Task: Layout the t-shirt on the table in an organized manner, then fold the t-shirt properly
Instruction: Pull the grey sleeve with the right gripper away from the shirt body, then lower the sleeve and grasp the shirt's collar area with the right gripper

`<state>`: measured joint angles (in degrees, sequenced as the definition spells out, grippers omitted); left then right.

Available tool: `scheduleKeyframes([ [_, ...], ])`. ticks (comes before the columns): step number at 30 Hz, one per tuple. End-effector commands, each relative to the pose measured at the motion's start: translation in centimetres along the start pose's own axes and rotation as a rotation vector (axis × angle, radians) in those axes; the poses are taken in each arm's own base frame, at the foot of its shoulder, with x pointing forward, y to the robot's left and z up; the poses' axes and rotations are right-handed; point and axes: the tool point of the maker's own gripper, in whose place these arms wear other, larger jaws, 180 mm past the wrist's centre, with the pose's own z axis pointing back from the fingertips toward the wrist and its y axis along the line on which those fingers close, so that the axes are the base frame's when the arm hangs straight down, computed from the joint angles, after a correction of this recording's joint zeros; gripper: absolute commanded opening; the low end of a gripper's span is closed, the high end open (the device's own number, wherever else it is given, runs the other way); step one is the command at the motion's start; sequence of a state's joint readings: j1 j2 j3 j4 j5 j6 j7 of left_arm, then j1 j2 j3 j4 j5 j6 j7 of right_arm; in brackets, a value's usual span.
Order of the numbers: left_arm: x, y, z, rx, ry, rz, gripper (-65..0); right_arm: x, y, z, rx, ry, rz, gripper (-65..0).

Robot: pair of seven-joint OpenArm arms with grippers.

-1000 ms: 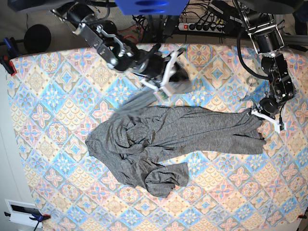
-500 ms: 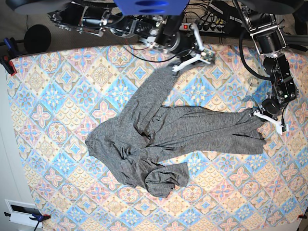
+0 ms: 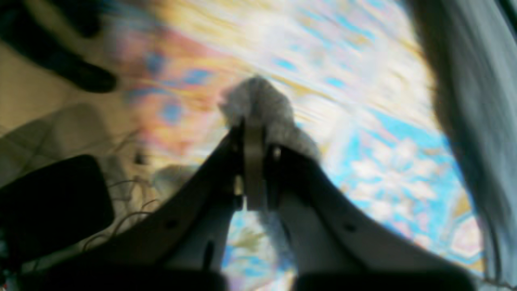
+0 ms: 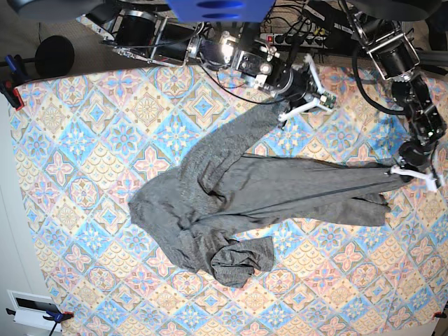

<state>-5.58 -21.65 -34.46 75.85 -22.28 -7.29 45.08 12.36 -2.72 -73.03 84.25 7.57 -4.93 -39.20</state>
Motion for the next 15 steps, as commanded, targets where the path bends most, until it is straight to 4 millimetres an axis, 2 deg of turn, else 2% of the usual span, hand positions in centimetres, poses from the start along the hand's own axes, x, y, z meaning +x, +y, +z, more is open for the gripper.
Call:
scheduleKeyframes([
  [1, 2.8, 0.6, 0.7, 0.008, -0.079, 0.006, -62.8, 3.4, 0.7, -0.1, 0.018, -0.100, 0.002, -65.0],
  [6, 3.6, 2.6, 1.4, 0.041, -0.114, 0.063, -62.8, 3.4, 1.2, -1.9, 0.023, -0.103, -0.012, -65.0],
  [9, 3.7, 2.7, 1.4, 0.045, -0.115, 0.061, -62.8, 3.0, 1.1, -2.5, 0.019, -0.115, -0.015, -65.0],
  [13, 3.6, 2.7, 1.4, 0.047, -0.114, 0.060, -62.3, 4.0, 1.1, -2.4, 0.018, -0.176, -0.016, -64.9],
  [15, 3.6, 2.8, 1.4, 0.048, -0.114, 0.059, -62.3, 4.0, 1.1, -2.4, 0.019, -0.179, -0.015, -62.4],
])
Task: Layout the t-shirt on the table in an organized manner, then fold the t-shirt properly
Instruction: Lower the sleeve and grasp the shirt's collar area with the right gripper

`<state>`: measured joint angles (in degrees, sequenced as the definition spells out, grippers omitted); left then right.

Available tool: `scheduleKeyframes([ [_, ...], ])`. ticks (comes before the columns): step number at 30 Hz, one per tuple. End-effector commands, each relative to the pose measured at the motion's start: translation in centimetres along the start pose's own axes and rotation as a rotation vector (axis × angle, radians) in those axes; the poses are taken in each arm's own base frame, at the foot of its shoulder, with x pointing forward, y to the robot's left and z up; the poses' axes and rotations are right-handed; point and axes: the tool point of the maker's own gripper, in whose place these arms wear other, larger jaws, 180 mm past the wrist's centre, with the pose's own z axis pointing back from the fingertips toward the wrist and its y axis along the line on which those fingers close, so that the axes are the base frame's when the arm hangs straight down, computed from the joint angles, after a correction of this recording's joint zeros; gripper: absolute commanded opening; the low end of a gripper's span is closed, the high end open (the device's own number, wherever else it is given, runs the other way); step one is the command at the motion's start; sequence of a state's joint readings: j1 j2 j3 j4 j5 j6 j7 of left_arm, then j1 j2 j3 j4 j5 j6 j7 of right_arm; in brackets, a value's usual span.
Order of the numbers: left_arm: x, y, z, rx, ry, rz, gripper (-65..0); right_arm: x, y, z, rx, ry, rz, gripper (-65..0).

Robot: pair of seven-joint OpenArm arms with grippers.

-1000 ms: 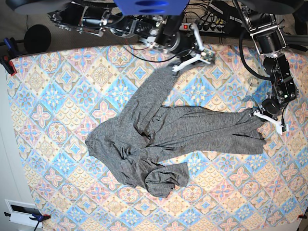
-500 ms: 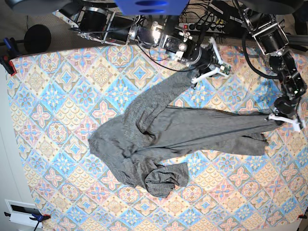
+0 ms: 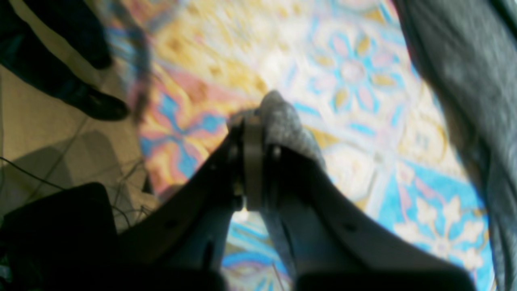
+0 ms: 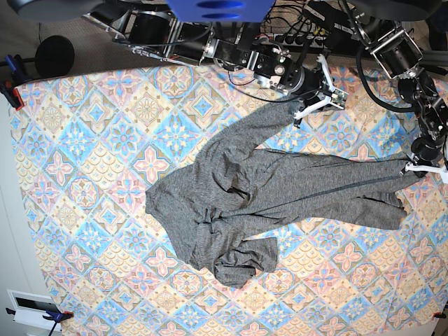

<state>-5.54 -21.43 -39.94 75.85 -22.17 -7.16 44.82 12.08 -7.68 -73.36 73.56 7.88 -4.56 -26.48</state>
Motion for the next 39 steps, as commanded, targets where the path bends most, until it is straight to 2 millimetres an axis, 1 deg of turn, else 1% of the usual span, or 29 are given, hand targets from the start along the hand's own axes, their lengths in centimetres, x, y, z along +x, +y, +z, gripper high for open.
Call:
scheduleKeyframes([
  [1, 2.6, 0.0, 0.5, -0.001, -0.068, -0.015, -62.3, 2.4, 0.1, 0.1, 0.005, -0.066, 0.012, -60.0],
  [6, 2.4, 0.0, 0.4, -0.002, -0.061, -0.014, -62.3, 2.1, 3.0, 0.2, 0.064, -0.063, 0.066, -43.3],
  [8, 2.4, 0.0, 0.4, 0.000, -0.060, -0.014, -62.3, 2.0, 4.0, 0.3, 0.087, -0.065, 0.092, -37.6],
  [10, 2.2, 0.1, 0.4, 0.001, -0.056, -0.013, -62.3, 3.2, 4.6, 0.7, 0.099, -0.097, 0.098, -33.5],
  [11, 2.2, 0.1, 0.4, 0.002, -0.058, -0.014, -62.3, 4.1, 4.7, 1.1, 0.104, -0.123, 0.097, -32.0],
  [12, 2.2, 0.2, 0.4, 0.003, -0.058, -0.014, -62.3, 5.4, 5.0, 1.7, 0.110, -0.159, 0.097, -31.1],
  [13, 2.1, 0.2, 0.4, 0.003, -0.057, -0.015, -62.3, 6.9, 4.7, 2.4, 0.106, -0.202, 0.090, -31.1],
  [14, 2.1, 0.2, 0.4, 0.002, -0.056, -0.014, -62.3, 7.8, 3.9, 3.0, 0.090, -0.231, 0.076, -31.3],
  [15, 2.1, 0.2, 0.4, 0.002, -0.054, -0.014, -62.3, 8.4, 2.6, 3.7, 0.064, -0.254, 0.061, -31.3],
  [17, 2.0, 0.2, 0.4, 0.002, -0.051, -0.014, -62.3, 9.4, -1.0, 5.2, -0.010, -0.300, 0.017, -31.2],
  [18, 2.0, 0.2, 0.4, 0.002, -0.051, -0.014, -62.3, 10.2, -2.9, 6.1, -0.051, -0.329, -0.003, -31.2],
  [20, 1.9, 0.2, 0.4, 0.003, -0.050, -0.014, -62.3, 11.8, -7.3, 7.9, -0.152, -0.389, -0.058, -31.2],
  [21, 1.9, 0.2, 0.4, 0.003, -0.050, -0.014, -62.3, 11.9, -10.0, 8.6, -0.217, -0.401, -0.092, -31.2],
  [23, 1.8, 0.2, 0.4, 0.002, -0.047, -0.012, -62.3, 11.2, -15.6, 10.2, -0.346, -0.407, -0.169, -31.2],
  [24, 1.6, 0.0, 0.3, -0.001, -0.043, -0.008, -62.3, 10.3, -17.5, 10.6, -0.392, -0.388, -0.203, -31.2],
  [26, 1.2, -0.2, 0.2, -0.006, -0.038, -0.002, -62.3, 7.8, -21.3, 11.5, -0.482, -0.328, -0.275, -31.2],
  [27, 1.1, -0.2, 0.2, -0.005, -0.036, -0.003, -62.3, 6.7, -22.5, 11.8, -0.514, -0.302, -0.303, -31.2],
  [28, 1.1, -0.2, 0.2, -0.005, -0.036, -0.003, -62.3, 5.8, -23.5, 12.0, -0.538, -0.283, -0.327, -31.2],
  [30, 1.0, -0.2, 0.2, -0.005, -0.035, -0.002, -62.3, 4.5, -24.1, 11.8, -0.550, -0.250, -0.349, -31.2],
  [32, 1.0, -0.2, 0.2, -0.006, -0.034, -0.001, -62.3, 3.2, -24.2, 11.3, -0.551, -0.214, -0.360, -31.2],
  [37, 1.0, -0.2, 0.2, -0.006, -0.034, -0.001, -62.3, -0.9, -24.0, 9.6, -0.544, -0.102, -0.396, -31.2],
  [39, 1.0, -0.2, 0.2, -0.006, -0.034, -0.001, -62.3, -2.2, -23.9, 9.1, -0.542, -0.070, -0.406, -31.2],
])
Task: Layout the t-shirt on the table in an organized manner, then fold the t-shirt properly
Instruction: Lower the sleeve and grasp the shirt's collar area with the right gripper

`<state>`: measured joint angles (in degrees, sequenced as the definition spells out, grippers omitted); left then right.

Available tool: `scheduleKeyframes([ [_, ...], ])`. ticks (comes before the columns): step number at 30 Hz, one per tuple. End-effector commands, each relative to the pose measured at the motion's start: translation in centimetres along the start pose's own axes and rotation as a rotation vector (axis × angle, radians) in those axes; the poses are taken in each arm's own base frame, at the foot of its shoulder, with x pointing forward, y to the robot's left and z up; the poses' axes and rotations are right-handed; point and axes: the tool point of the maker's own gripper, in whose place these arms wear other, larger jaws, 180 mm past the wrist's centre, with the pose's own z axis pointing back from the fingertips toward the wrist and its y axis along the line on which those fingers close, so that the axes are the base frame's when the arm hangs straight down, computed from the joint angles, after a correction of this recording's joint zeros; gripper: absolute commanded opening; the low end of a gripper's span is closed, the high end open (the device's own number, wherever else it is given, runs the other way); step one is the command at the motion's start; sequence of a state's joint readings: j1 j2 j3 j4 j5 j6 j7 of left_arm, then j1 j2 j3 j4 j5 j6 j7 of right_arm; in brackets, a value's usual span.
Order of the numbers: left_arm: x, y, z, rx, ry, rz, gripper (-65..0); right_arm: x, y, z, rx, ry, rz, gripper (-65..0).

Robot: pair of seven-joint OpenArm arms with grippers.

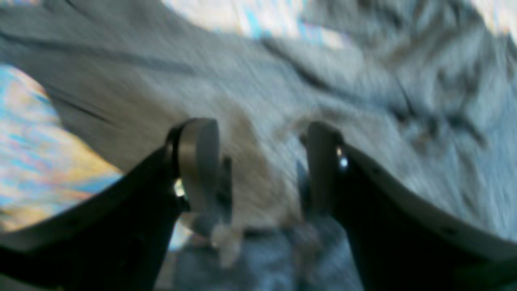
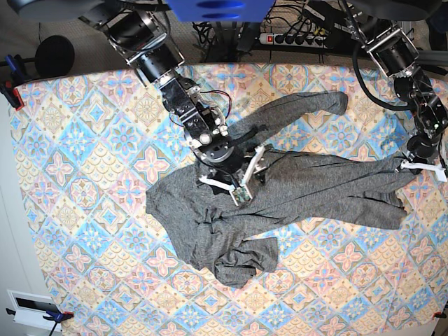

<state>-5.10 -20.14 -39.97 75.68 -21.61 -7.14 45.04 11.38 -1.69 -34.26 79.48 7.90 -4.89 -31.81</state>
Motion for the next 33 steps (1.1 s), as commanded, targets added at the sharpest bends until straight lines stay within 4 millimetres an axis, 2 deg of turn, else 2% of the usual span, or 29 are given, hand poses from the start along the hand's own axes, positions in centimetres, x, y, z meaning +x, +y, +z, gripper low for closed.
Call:
scheduleKeyframes([
  [1, 2.3, 0.0, 0.4, -0.006, -0.060, -0.008, -62.3, 2.3, 0.2, -0.1, 0.006, -0.063, 0.002, -31.2],
  [3, 2.3, 0.0, 0.4, -0.006, -0.060, -0.008, -62.3, 1.7, 0.0, -0.3, 0.001, -0.049, 0.003, -31.2],
  [5, 1.9, 0.4, 0.5, 0.002, -0.053, -0.015, -62.3, 1.7, -1.9, -0.1, -0.036, -0.052, -0.016, -31.2],
  [11, 1.7, 0.5, 0.5, 0.005, -0.051, -0.016, -62.3, 3.5, -4.9, 0.8, -0.099, -0.106, -0.068, -31.2],
  [13, 1.7, 0.5, 0.5, 0.005, -0.051, -0.016, -62.3, 4.0, -6.6, 1.3, -0.134, -0.123, -0.098, -31.2],
  [15, 1.7, 0.5, 0.5, 0.005, -0.051, -0.016, -62.3, 3.8, -7.7, 1.4, -0.158, -0.123, -0.120, -31.2],
  [20, 1.9, 0.4, 0.5, 0.003, -0.053, -0.015, -62.3, 2.9, -9.1, 1.6, -0.184, -0.103, -0.105, -31.2],
  [27, 1.9, 0.4, 0.5, 0.002, -0.054, -0.015, -62.3, 2.6, -9.2, 1.7, -0.185, -0.095, -0.101, -31.2],
  [33, 2.0, 0.3, 0.5, 0.001, -0.056, -0.014, -62.3, 0.2, -8.2, 2.0, -0.172, -0.055, -0.119, -31.2],
])
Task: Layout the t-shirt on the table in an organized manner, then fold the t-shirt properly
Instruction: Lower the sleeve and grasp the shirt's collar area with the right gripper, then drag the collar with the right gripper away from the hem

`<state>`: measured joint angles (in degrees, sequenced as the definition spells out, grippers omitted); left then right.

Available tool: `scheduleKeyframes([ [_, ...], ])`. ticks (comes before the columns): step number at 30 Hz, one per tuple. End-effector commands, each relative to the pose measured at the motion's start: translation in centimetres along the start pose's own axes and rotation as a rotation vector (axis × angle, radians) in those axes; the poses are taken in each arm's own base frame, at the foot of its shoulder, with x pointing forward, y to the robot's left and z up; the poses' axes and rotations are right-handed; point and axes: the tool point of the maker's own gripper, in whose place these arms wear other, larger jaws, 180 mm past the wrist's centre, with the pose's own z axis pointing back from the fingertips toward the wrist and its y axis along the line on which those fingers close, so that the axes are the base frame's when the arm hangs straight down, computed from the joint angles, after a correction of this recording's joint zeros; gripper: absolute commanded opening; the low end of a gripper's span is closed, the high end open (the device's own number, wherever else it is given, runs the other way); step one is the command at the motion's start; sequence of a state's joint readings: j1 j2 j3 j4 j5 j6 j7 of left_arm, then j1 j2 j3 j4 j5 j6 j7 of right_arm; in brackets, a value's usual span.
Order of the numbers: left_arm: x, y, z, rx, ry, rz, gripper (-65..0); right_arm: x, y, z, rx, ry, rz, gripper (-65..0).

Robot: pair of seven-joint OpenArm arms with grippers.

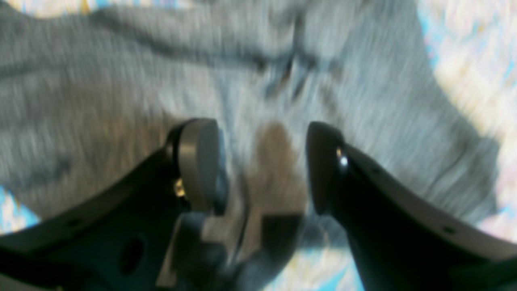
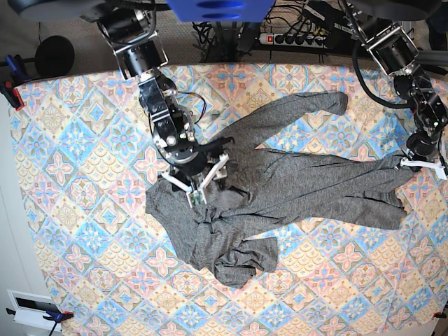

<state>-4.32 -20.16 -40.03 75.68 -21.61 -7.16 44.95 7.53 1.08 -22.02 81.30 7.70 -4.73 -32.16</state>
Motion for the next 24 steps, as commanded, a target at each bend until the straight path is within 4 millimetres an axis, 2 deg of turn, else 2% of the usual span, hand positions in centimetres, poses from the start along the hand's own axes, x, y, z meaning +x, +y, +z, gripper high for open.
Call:
scheduleKeyframes([
  [1, 2.5, -0.1, 0.4, -0.006, -0.065, -0.010, -62.3, 3.0, 0.1, 0.0, 0.004, -0.086, 0.005, -31.2],
  [5, 2.5, -0.1, 0.4, -0.006, -0.065, -0.010, -62.3, 2.6, 0.4, -0.1, 0.010, -0.075, 0.008, -31.2],
  [11, 2.4, -0.1, 0.4, -0.006, -0.062, -0.010, -62.3, 2.2, 2.8, -0.1, 0.061, -0.067, 0.054, -31.2],
  [18, 2.2, 0.1, 0.4, -0.004, -0.058, -0.012, -62.3, 1.7, 3.6, 0.0, 0.079, -0.056, 0.067, -32.1],
  [20, 2.2, 0.1, 0.4, -0.004, -0.058, -0.012, -62.3, 1.6, 3.6, 0.0, 0.081, -0.052, 0.071, -38.2],
  [24, 2.2, 0.1, 0.4, -0.004, -0.058, -0.012, -62.3, 1.6, 3.3, 0.0, 0.072, -0.052, 0.064, -60.9],
])
